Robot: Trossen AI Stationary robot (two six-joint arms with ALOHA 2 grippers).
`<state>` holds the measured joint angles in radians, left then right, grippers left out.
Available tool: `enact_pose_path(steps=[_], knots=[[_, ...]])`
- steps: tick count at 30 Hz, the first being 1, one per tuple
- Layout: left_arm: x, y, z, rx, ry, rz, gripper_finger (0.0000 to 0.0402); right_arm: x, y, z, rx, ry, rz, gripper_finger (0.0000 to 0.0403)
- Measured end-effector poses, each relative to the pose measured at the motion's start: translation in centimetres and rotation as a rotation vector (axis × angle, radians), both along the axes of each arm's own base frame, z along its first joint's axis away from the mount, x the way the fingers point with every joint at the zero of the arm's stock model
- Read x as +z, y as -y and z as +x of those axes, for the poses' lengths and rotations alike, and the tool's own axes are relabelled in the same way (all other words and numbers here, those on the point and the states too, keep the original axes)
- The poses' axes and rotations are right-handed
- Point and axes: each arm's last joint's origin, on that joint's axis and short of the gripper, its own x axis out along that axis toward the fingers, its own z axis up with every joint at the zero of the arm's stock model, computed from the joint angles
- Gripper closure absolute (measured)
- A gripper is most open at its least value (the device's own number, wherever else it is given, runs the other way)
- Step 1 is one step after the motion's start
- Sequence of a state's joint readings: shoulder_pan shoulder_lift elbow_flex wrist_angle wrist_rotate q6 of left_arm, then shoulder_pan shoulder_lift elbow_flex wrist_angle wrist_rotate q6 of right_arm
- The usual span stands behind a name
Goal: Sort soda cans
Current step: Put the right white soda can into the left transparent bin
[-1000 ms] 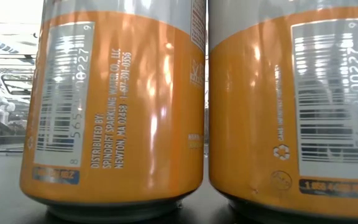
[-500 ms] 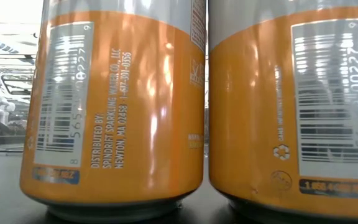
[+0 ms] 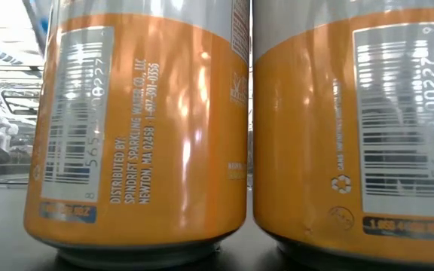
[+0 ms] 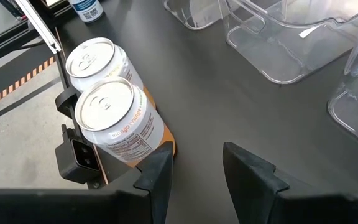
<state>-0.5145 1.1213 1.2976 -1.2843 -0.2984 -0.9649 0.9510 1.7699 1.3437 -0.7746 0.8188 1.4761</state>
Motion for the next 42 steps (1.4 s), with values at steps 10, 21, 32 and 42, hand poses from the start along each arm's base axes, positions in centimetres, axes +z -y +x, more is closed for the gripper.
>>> enact_pose_path(steps=[10,21,32,42], knots=[[-1.6,-4.6,4.1,0.015,-0.132,0.08,0.0114,0.0,0.5,0.6,-0.009,-0.003,-0.014,0.0269],[-5.8,-9.2,9.6,-0.029,-0.304,0.102,0.0114,0.0,0.6,0.8,-0.011,-0.008,-0.009,0.0269],[-8.1,-12.8,11.7,-0.014,-0.345,0.1,0.0114,0.0,0.6,0.8,0.014,-0.017,-0.039,0.0269],[-8.3,-13.9,12.1,0.015,-0.316,0.081,0.0114,0.0,0.6,0.8,0.026,-0.021,-0.057,0.0269]])
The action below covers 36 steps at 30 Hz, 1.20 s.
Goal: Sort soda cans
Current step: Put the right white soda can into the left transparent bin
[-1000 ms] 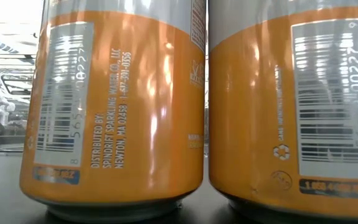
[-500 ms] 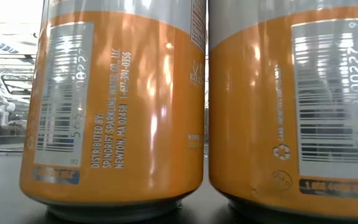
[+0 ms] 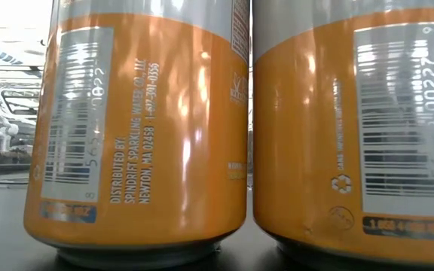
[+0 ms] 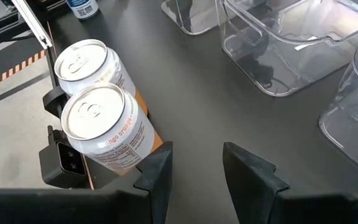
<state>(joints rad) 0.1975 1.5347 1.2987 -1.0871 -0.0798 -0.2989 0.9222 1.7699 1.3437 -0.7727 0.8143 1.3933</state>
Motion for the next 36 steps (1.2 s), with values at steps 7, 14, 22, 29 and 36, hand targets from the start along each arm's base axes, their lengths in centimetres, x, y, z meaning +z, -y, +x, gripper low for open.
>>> enact_pose_path(steps=[7,14,22,29,36], knots=[[-1.5,0.1,1.0,0.001,-0.053,-0.014,0.0114,0.0,0.0,0.0,0.001,-0.001,-0.002,0.0269],[-2.3,0.3,1.8,-0.011,-0.066,-0.011,0.0114,0.0,0.0,0.0,0.003,-0.004,-0.003,0.0269],[-2.4,0.3,1.7,-0.011,-0.074,-0.013,0.0113,0.0,0.0,0.0,0.004,-0.005,-0.002,0.0268],[-2.5,0.3,1.7,-0.011,-0.076,-0.014,0.0113,0.0,0.0,0.0,0.004,-0.005,-0.001,0.0268],[-2.5,0.3,1.7,-0.011,-0.077,-0.014,0.0113,0.0,0.0,0.0,0.004,-0.005,-0.001,0.0268]])
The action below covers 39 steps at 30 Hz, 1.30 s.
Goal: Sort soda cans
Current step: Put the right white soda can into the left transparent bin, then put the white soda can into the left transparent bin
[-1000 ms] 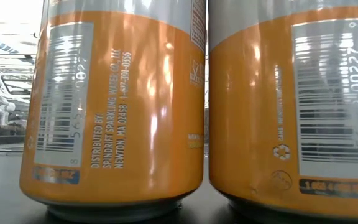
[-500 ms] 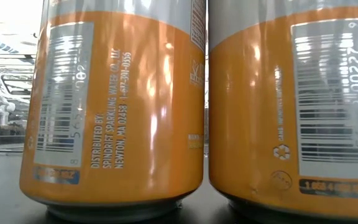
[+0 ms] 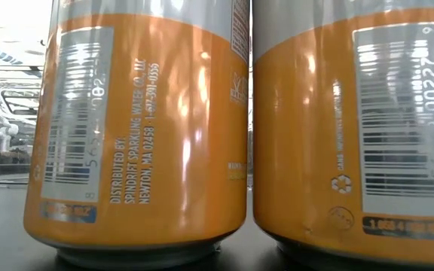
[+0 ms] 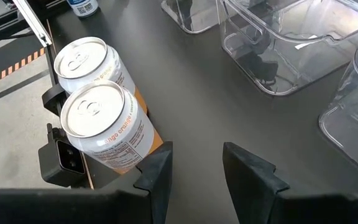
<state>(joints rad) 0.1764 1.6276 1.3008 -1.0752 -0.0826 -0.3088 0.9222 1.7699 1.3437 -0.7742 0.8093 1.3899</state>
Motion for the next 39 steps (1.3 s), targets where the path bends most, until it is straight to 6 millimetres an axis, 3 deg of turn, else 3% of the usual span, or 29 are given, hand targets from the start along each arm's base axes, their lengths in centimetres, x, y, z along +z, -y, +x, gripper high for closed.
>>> enact_pose_path(steps=[12,21,31,39], knots=[[-0.3,0.0,-0.1,-0.01,-0.027,0.002,0.0043,0.0,0.0,0.0,0.0,0.001,0.001,0.0268],[1.2,0.3,-1.3,-0.005,-0.004,-0.031,0.0038,0.1,-0.1,0.1,0.0,0.009,0.013,0.0269],[4.5,1.4,-4.7,0.055,0.032,-0.065,0.0037,0.1,-0.2,0.2,0.0,0.021,0.028,0.0269],[7.5,3.3,-9.2,0.204,0.039,-0.082,0.0037,0.2,-0.4,0.3,0.0,0.033,0.045,0.0269]])
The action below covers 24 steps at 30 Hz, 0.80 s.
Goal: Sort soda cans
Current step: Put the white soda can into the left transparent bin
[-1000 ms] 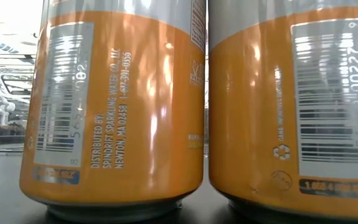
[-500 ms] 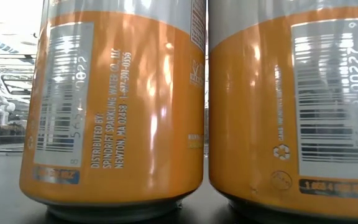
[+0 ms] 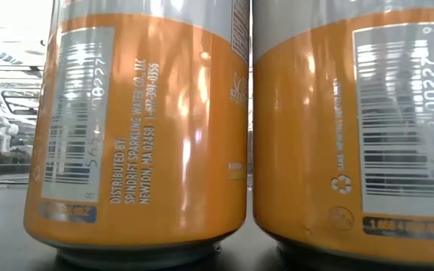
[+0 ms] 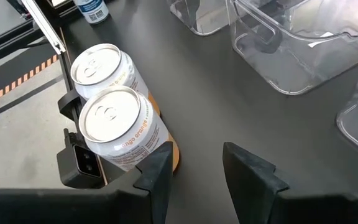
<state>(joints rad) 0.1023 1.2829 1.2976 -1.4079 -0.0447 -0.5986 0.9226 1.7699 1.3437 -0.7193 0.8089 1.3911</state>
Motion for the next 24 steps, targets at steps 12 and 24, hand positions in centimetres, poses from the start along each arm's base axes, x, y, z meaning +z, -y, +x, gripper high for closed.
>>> enact_pose_path(steps=[12,24], knots=[[3.0,4.1,-7.3,0.253,0.093,-0.077,0.0037,0.0,-0.1,0.1,-0.005,0.01,0.018,0.0269],[1.0,10.6,-8.4,0.179,-0.03,-0.13,0.0037,0.1,-0.3,0.2,-0.002,0.024,0.041,0.0269]])
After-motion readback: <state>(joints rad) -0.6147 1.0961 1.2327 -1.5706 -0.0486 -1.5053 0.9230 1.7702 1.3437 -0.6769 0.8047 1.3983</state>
